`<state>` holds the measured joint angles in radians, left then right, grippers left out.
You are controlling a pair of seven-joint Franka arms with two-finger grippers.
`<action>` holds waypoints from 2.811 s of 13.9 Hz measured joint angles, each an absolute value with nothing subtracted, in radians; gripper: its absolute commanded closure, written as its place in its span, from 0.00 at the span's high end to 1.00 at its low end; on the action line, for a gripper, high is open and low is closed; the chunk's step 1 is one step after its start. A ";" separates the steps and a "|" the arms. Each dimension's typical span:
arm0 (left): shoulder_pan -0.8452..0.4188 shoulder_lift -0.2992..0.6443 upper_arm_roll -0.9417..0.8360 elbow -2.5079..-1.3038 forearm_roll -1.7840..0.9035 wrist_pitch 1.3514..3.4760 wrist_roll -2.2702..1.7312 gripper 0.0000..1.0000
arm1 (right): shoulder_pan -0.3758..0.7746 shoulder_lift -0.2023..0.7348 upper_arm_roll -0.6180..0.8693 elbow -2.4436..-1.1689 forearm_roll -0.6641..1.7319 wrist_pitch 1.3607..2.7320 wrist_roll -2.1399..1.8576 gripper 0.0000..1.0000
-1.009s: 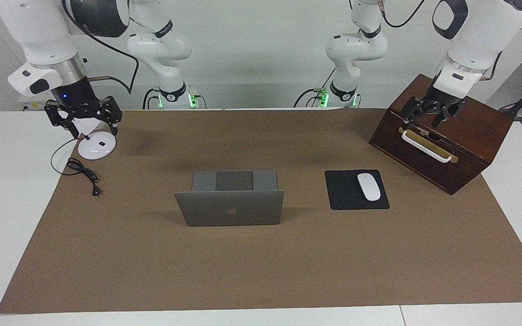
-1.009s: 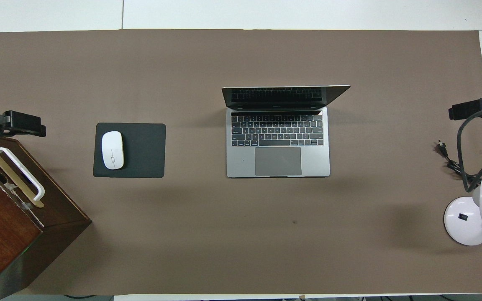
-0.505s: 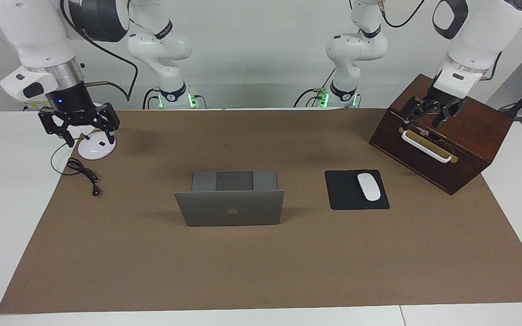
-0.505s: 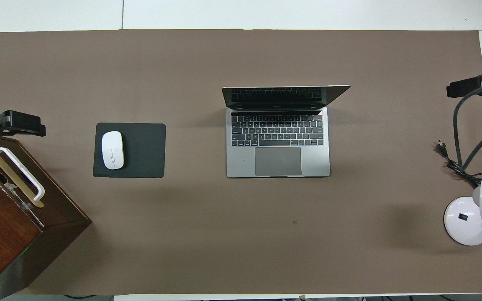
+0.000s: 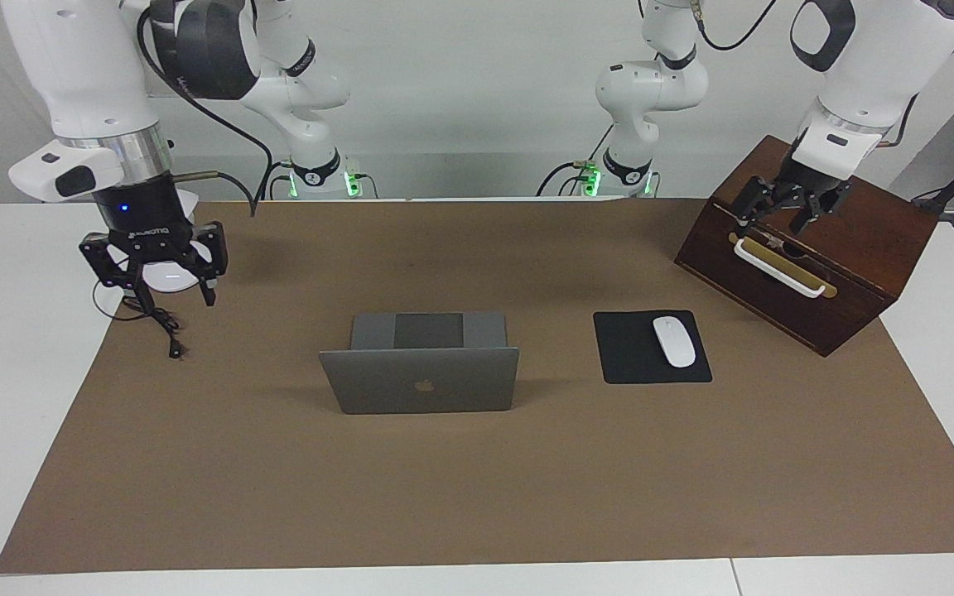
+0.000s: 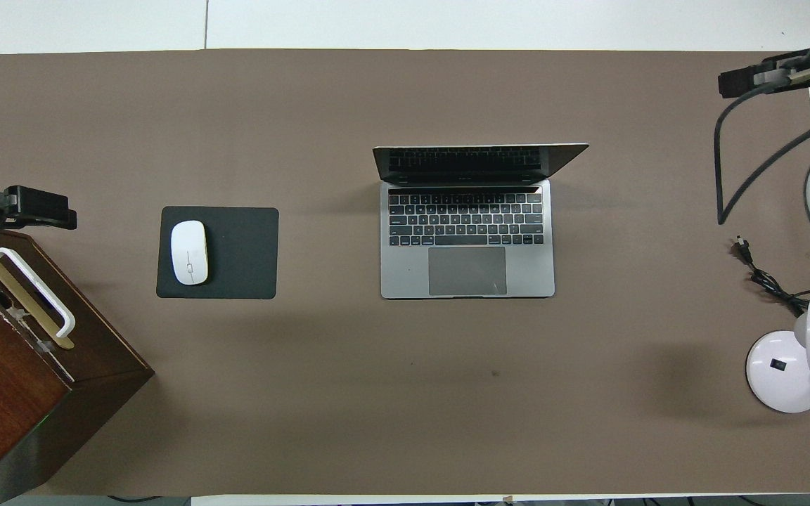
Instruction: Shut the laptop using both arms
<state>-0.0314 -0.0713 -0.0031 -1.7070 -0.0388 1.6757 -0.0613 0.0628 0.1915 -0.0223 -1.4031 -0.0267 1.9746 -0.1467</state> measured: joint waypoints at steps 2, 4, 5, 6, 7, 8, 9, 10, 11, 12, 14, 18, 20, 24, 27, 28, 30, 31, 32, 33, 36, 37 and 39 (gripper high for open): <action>-0.031 -0.071 -0.003 -1.707 -0.039 1.687 -0.061 0.41 | 0.089 0.252 -0.024 -1.335 -0.027 2.018 -0.146 0.61; -0.031 -0.071 -0.003 -1.707 -0.039 1.715 -0.061 0.05 | 0.116 0.313 -0.030 -1.265 -0.027 2.053 -0.124 0.59; -0.028 -0.071 -0.002 -1.707 -0.039 1.725 -0.061 0.00 | 0.131 0.340 -0.035 -1.240 -0.027 2.070 -0.100 0.61; -0.021 -0.070 -0.002 -1.707 -0.038 1.734 -0.061 0.00 | 0.145 0.367 -0.037 -1.222 -0.027 2.087 -0.072 0.71; -0.014 -0.069 -0.002 -1.708 -0.038 1.740 -0.061 0.00 | 0.156 0.395 -0.037 -1.206 -0.027 2.104 -0.047 0.85; -0.007 -0.068 -0.003 -1.708 -0.038 1.747 -0.061 0.00 | 0.170 0.429 -0.037 -1.183 -0.027 2.118 -0.020 0.98; -0.005 -0.068 -0.002 -1.708 -0.038 1.750 -0.061 0.00 | 0.184 0.460 -0.037 -1.160 -0.027 2.125 0.005 1.00; -0.004 -0.068 -0.002 -1.708 -0.038 1.751 -0.061 0.00 | 0.198 0.488 -0.037 -1.138 -0.027 2.126 0.023 1.00; -0.003 -0.068 -0.002 -1.708 -0.038 1.753 -0.061 0.00 | 0.212 0.515 -0.037 -1.116 -0.027 2.133 0.033 1.00; -0.001 -0.067 -0.002 -1.710 -0.038 1.758 -0.061 0.00 | 0.224 0.535 -0.038 -1.102 -0.027 2.143 0.038 1.00; -0.001 -0.067 -0.004 -1.719 -0.038 1.785 -0.060 0.00 | 0.242 0.562 -0.038 -1.087 -0.027 2.154 0.051 0.98; -0.008 -0.072 -0.020 -1.788 -0.038 1.865 -0.059 0.00 | 0.267 0.592 -0.046 -1.067 -0.027 2.163 0.100 0.00; -0.032 -0.086 -0.026 -1.842 -0.039 1.920 -0.049 0.00 | 0.274 0.599 -0.053 -1.059 -0.027 2.164 0.108 0.00; -0.125 -0.132 -0.031 -1.950 -0.038 2.061 -0.048 0.00 | 0.306 0.619 -0.075 -1.045 -0.027 2.163 0.143 0.00; -0.202 -0.172 -0.034 -2.074 -0.039 2.245 -0.048 0.00 | 0.374 0.656 -0.125 -1.022 -0.027 2.154 0.204 0.00; -0.223 -0.190 -0.035 -2.128 -0.039 2.316 -0.048 0.00 | 0.388 0.663 -0.135 -1.018 -0.026 2.136 0.212 0.00; -0.260 -0.228 -0.034 -2.226 -0.039 2.431 -0.048 0.00 | 0.397 0.667 -0.156 -1.015 0.015 2.083 0.215 0.00; -0.280 -0.247 -0.034 -2.272 -0.039 2.483 -0.048 0.00 | 0.398 0.667 -0.168 -1.014 0.033 2.056 0.215 0.00; -0.299 -0.261 -0.035 -2.308 -0.039 2.525 -0.049 0.00 | 0.398 0.667 -0.172 -1.012 0.040 2.033 0.215 0.00; -0.319 -0.271 -0.035 -2.343 -0.039 2.569 -0.049 0.00 | 0.399 0.667 -0.172 -1.011 0.046 2.016 0.215 0.00; -0.378 -0.277 -0.036 -2.452 -0.039 2.731 -0.049 0.00 | 0.403 0.667 -0.172 -1.009 0.072 1.976 0.215 0.00; -0.393 -0.276 -0.036 -2.483 -0.039 2.776 -0.049 0.00 | 0.403 0.667 -0.172 -1.009 0.084 1.961 0.215 0.00; -0.417 -0.271 -0.036 -2.533 -0.038 2.860 -0.049 0.00 | 0.403 0.668 -0.173 -1.009 0.094 1.931 0.215 0.00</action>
